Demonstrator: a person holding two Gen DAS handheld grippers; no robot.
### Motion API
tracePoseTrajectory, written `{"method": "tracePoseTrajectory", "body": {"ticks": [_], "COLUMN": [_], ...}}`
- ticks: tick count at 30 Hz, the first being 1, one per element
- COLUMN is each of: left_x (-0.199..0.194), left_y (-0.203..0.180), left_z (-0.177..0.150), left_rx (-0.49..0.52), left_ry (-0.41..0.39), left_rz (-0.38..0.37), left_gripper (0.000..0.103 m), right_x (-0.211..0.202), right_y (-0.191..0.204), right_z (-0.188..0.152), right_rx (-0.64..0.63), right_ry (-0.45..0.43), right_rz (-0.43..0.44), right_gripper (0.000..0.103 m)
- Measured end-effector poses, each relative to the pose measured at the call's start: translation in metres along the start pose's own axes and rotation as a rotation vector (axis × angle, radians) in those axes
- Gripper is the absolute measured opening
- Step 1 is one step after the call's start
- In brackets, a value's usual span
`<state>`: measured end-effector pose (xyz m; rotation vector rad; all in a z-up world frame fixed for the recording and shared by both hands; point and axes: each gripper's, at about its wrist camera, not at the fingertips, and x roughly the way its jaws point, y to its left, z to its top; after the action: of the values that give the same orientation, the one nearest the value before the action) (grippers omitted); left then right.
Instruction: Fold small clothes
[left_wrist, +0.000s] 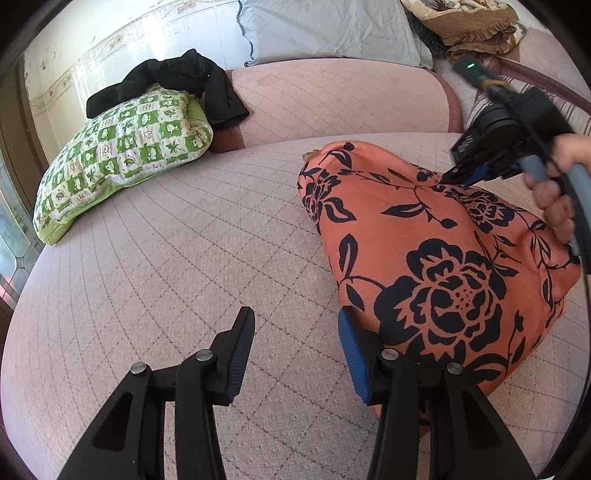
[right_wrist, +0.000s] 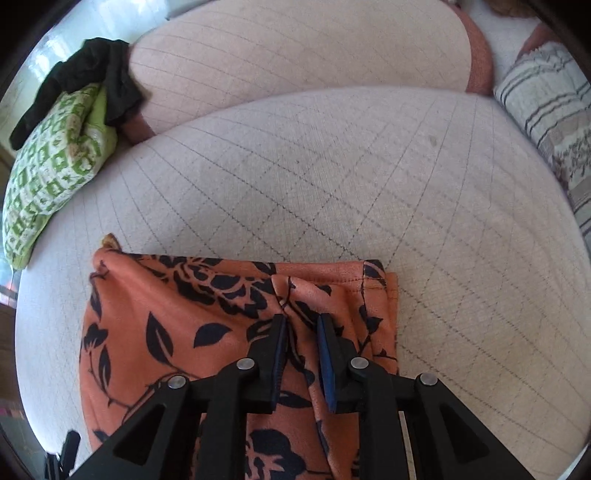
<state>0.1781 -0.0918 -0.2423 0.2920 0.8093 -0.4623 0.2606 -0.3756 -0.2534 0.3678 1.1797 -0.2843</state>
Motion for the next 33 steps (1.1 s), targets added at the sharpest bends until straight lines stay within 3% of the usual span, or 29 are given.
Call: {"method": "tracePoseTrajectory", "body": {"ticks": [9,15,23,29,31,33], "left_x": [-0.009,-0.030,-0.013,-0.009,-0.010,-0.007], "left_y": [0.008,0.003,-0.011,-0.017,-0.019,-0.019], "left_z": [0.003,0.005,0.000,-0.006,-0.009,-0.009], "left_rx": [-0.054,-0.022,0.058,0.091,0.102,0.099], "left_ry": [-0.028,-0.139,-0.089,-0.066,-0.060,-0.043], "left_rz": [-0.035,-0.068,-0.067,-0.036,-0.036,-0.036], "left_gripper": [0.048,0.050,0.052,0.053,0.053,0.053], "right_x": [-0.079,-0.083,-0.064,-0.064,-0.070,-0.083], "right_y": [0.002,0.006,-0.012,-0.015,-0.006,0.001], "right_z": [-0.057,-0.104,-0.157,-0.157,-0.145,-0.123], "right_rx": [-0.141,-0.224,-0.208,-0.206,-0.247,-0.256], "right_ry": [-0.095,-0.012,0.119,0.162,0.179,0.139], "right_rz": [0.102,0.154,0.140,0.129,0.097,0.097], "right_gripper": [0.020,0.020,0.020,0.020,0.020,0.020]}}
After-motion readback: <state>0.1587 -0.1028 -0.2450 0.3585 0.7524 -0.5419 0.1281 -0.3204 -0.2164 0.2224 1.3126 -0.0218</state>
